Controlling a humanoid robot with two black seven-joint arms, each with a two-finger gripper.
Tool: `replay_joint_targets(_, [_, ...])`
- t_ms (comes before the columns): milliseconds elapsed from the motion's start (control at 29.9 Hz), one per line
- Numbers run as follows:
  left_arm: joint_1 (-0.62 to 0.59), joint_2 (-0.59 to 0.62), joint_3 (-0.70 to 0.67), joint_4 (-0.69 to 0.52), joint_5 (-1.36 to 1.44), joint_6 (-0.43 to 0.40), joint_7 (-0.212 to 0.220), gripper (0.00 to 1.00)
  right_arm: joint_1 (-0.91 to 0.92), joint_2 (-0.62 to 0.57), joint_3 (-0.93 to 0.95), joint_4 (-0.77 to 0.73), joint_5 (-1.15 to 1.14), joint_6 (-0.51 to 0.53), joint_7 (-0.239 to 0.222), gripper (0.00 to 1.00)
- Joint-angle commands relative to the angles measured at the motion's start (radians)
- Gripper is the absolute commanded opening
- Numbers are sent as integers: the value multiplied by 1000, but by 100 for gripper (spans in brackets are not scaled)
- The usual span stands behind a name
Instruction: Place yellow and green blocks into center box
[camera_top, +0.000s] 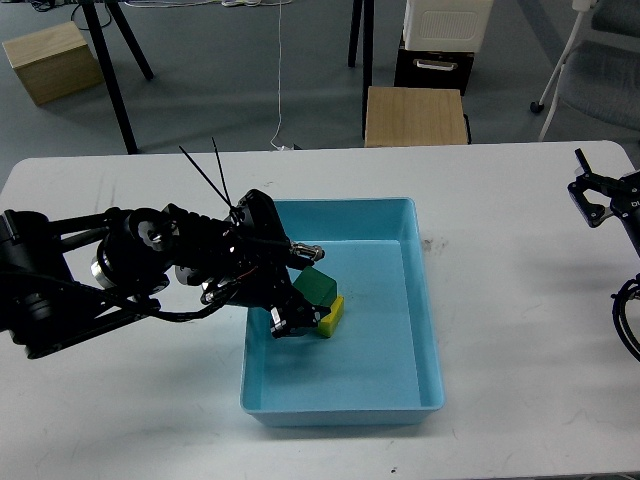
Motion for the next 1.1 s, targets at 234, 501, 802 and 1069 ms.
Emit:
replay_joint_targets(234, [-5, 4, -50, 0, 0, 0, -12, 99, 0, 5, -1, 0, 0, 0, 0, 99])
replay_joint_targets(501, [-21, -11, -165, 0, 0, 0, -11, 100, 0, 6, -1, 2, 0, 0, 0, 99])
replay_joint_targets(802, [-41, -37, -583, 118, -62, 0, -3, 100, 2, 6, 0, 8, 0, -8, 2, 99])
replay_joint_targets(1069, [26, -7, -935, 299, -265, 0, -5, 100, 3, 5, 0, 8, 0, -14, 3, 99])
